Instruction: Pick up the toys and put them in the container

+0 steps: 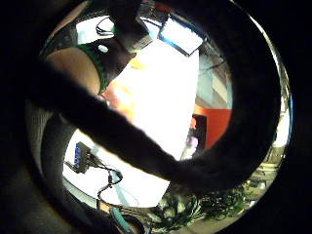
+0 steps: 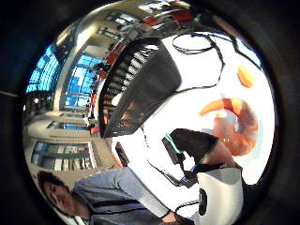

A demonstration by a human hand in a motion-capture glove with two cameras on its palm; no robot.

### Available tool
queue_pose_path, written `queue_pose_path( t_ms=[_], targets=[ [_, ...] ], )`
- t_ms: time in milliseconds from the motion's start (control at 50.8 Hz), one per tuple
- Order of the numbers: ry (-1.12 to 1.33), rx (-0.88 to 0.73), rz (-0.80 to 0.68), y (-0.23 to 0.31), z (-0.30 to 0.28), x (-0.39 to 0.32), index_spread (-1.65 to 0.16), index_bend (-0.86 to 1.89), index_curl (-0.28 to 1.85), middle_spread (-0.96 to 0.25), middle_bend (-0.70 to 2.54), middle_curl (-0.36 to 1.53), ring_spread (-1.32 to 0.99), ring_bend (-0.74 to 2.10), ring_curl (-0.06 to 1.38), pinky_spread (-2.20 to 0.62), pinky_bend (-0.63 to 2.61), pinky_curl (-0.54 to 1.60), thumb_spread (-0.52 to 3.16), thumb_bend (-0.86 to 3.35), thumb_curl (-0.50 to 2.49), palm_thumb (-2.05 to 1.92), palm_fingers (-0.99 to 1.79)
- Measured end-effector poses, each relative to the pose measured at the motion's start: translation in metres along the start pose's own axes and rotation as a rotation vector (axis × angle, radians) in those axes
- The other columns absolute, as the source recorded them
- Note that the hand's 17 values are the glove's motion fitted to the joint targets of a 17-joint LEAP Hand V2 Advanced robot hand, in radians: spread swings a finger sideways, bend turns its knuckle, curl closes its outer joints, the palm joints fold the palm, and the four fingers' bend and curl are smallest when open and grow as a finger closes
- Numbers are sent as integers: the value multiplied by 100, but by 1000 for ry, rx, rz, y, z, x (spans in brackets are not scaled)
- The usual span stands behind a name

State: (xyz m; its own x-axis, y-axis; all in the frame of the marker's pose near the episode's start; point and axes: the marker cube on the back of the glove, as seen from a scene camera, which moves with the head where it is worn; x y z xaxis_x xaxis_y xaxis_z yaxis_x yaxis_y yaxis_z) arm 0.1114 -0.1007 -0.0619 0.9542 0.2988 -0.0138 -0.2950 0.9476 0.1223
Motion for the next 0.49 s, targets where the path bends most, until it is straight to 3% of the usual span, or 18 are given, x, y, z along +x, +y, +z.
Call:
queue_pose_path(
  t_ms=[295, 492],
  targets=[
    [53, -218, 44, 6, 69, 20, -31, 11, 31, 6, 14, 42, -2, 19, 37, 7, 104, 35, 122, -3, 36, 11, -15],
    [162, -242, 72, -6, 92, 27, -31, 10, 27, 6, 11, 36, -3, 22, 38, 5, 115, 38, 121, -2, 35, 9, -10]
  ],
)
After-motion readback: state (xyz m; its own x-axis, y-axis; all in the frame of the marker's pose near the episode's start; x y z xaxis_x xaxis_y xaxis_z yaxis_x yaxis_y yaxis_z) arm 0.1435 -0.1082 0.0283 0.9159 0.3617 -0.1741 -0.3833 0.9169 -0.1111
